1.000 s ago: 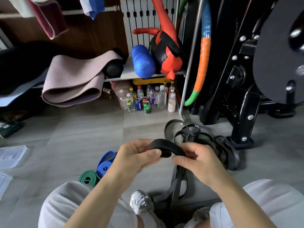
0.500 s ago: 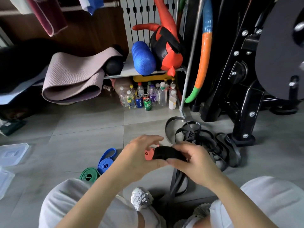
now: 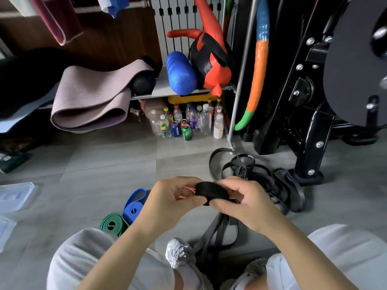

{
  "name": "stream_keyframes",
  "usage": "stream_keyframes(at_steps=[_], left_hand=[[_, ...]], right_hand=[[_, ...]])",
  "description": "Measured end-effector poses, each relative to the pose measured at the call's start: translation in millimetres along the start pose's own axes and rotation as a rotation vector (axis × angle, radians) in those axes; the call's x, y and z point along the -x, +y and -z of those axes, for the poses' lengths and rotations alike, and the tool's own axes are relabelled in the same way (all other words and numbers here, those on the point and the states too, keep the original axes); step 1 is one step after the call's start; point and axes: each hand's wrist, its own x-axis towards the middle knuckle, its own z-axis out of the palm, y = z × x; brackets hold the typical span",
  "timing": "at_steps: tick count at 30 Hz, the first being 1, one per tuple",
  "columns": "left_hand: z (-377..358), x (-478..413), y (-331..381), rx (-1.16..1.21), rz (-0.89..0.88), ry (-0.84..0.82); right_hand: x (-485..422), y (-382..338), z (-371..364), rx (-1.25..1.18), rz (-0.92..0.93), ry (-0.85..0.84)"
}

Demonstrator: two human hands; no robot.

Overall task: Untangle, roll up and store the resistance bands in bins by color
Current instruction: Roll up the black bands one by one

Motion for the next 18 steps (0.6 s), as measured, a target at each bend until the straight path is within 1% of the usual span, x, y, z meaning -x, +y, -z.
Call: stream_keyframes(at_steps=[2, 4, 6, 7, 10, 12, 15, 17, 18], left_hand=[[-5.8, 3.2, -4.4, 0.237, 0.021, 0.029], [-9.0, 4.5, -8.4, 0.415, 0.05, 0.045], [-9.8, 5.2, -9.6, 0.5, 0.054, 0.022], [-9.1, 5.9, -9.1, 0.52, 0.057, 0.008], [-7.0, 7.4, -8.8, 0.569, 0.094, 0.006], [-8.4, 7.7, -9.6, 0.682, 0.121, 0.007], [-17.2, 6.7, -14.0, 0.926, 0.154, 0.048], [-24.3, 7.5, -16.9, 1.021, 0.181, 0.081], [-26.2, 8.2, -17.9, 1.027, 0.204, 0.093]], right_hand=[[0.6, 1.0, -4.9, -0.043, 0.022, 0.062], [2.2, 3.6, -10.7, 0.014, 0.074, 0.118], [3.5, 5.3, -13.0, 0.082, 0.114, 0.157], [3.9, 4.8, -11.9, 0.066, 0.102, 0.159], [3.6, 2.2, -3.4, -0.071, 0.032, 0.091], [3.2, -4.5, -2.3, -0.155, 0.001, 0.074], [3.3, -9.2, -9.6, -0.342, -0.013, 0.116], [5.1, -8.1, -14.5, -0.393, -0.018, 0.15], [5.9, -6.5, -15.0, -0.385, -0.024, 0.157]])
